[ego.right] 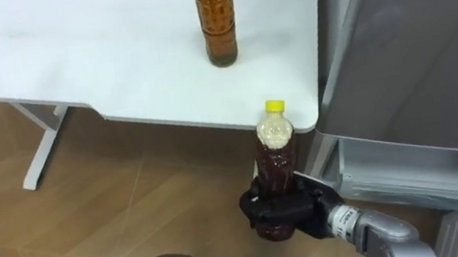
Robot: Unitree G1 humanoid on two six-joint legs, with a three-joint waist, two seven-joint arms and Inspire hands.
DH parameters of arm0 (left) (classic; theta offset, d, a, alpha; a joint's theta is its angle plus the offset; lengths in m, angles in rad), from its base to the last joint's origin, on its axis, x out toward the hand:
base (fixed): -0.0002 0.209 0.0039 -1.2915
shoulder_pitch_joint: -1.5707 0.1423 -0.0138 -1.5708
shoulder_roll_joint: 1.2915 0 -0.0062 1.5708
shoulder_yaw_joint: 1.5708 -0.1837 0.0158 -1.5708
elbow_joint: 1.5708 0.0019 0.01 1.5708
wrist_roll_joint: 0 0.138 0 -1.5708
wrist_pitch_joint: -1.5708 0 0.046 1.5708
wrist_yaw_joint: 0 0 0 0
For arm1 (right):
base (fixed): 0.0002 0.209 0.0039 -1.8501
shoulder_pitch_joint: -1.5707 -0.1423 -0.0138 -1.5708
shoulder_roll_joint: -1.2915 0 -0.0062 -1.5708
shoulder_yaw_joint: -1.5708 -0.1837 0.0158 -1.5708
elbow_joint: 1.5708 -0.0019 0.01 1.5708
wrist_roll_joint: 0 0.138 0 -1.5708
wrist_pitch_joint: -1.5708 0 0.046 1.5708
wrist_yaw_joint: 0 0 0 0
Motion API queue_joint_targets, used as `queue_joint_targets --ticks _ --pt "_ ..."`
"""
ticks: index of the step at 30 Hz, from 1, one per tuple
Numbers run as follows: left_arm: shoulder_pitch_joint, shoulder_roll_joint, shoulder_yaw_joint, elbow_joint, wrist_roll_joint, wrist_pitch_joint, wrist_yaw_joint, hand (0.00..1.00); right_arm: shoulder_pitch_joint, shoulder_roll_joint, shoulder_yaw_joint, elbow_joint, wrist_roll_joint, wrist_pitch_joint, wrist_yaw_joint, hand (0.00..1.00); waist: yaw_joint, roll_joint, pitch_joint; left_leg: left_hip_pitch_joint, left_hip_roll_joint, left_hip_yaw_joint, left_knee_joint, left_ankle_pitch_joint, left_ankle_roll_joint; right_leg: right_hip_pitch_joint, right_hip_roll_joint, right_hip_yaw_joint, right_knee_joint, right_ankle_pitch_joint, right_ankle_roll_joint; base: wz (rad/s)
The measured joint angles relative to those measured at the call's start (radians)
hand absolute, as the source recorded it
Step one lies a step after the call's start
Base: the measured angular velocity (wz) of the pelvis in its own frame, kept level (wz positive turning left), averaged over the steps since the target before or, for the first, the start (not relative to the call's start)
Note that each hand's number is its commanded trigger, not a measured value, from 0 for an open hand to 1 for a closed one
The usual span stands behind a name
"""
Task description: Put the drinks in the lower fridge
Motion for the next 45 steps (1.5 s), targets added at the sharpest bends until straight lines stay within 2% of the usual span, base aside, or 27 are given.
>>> queue_joint_targets --ticks 4,7,11,15,22,23,24,28,31,36,45 --pt "0.000 -0.012 -0.075 0.212 0.001 0.041 -0.011 0.00 0.000 0.007 0.010 0.007 0.000 0.000 -0.004 1.00 -0.005 0.003 0.0048 0.004 0.001 0.004 -0.007 0.000 0.000 0.000 0.001 0.004 -0.001 0.000 0.000 -0.02" --pt "0.000 -0.015 -0.112 0.351 0.051 0.077 -0.052 0.00 0.001 0.006 0.016 0.011 0.000 0.017 -0.004 1.00 -0.008 0.004 0.0058 0.006 0.003 0.012 -0.012 -0.001 -0.001 -0.005 0.002 0.013 0.000 0.000 0.000 -0.09" --pt "-0.003 -0.002 -0.193 0.541 0.209 0.091 -0.097 0.00 -0.008 -0.005 0.017 0.046 0.007 0.021 -0.022 1.00 -0.038 0.003 0.0047 -0.004 0.003 0.013 -0.011 -0.001 -0.001 -0.015 0.001 0.011 0.003 0.001 0.000 0.00" --pt "-0.003 -0.003 -0.235 0.661 0.320 0.117 -0.174 0.00 -0.023 -0.004 0.025 0.100 0.050 -0.006 -0.031 1.00 -0.079 0.001 0.0041 -0.002 0.003 0.014 -0.014 -0.001 -0.001 -0.013 0.001 0.012 0.003 0.002 0.001 0.00" --pt "-0.004 -0.008 -0.238 0.711 0.390 0.117 -0.258 0.00 -0.026 -0.007 0.026 0.152 0.140 -0.029 -0.038 1.00 -0.115 -0.005 0.0001 0.001 0.004 0.024 -0.017 -0.002 0.000 -0.017 0.002 0.022 0.003 0.004 0.002 -0.05" --pt "-0.005 -0.008 -0.239 0.719 0.393 0.117 -0.265 0.00 -0.026 -0.007 0.026 0.170 0.168 -0.032 -0.039 1.00 -0.116 -0.014 -0.0016 0.001 0.004 0.027 -0.021 -0.001 0.000 -0.017 0.002 0.025 0.003 0.005 0.002 -0.07" --pt "-0.006 -0.008 -0.239 0.734 0.397 0.118 -0.266 0.00 -0.027 -0.007 0.026 0.194 0.196 -0.032 -0.050 1.00 -0.116 -0.011 -0.0030 0.002 0.004 0.030 -0.024 -0.001 0.000 -0.018 0.002 0.027 0.003 0.005 0.002 -0.07" --pt "-0.008 -0.009 -0.240 0.747 0.434 0.115 -0.265 0.00 -0.027 -0.006 0.024 0.296 0.203 -0.022 -0.105 1.00 -0.126 -0.025 -0.0096 0.000 0.005 0.036 -0.024 -0.001 0.000 -0.027 0.002 0.029 0.003 0.005 0.002 -0.03" --pt "-0.014 -0.009 -0.247 0.750 0.459 0.111 -0.266 0.00 -0.030 -0.007 0.022 0.340 0.194 -0.023 -0.141 1.00 -0.131 -0.024 -0.0073 -0.009 0.007 0.054 -0.024 -0.001 0.000 -0.049 0.002 0.050 0.012 0.006 0.002 -0.17" --pt "-0.023 0.000 -0.282 0.754 0.518 0.097 -0.266 0.00 -0.041 -0.005 0.022 0.353 0.199 -0.039 -0.170 1.00 -0.169 -0.023 -0.0053 -0.008 0.008 0.060 -0.026 -0.002 0.000 -0.053 0.002 0.053 0.015 0.007 0.002 -0.03" --pt "-0.039 0.000 -0.296 0.768 0.525 0.088 -0.270 0.00 -0.046 -0.005 0.012 0.410 0.314 -0.050 -0.207 1.00 -0.173 -0.024 -0.0039 0.000 0.011 0.072 -0.034 -0.002 0.000 -0.055 0.006 0.066 0.014 0.007 0.002 -0.02"
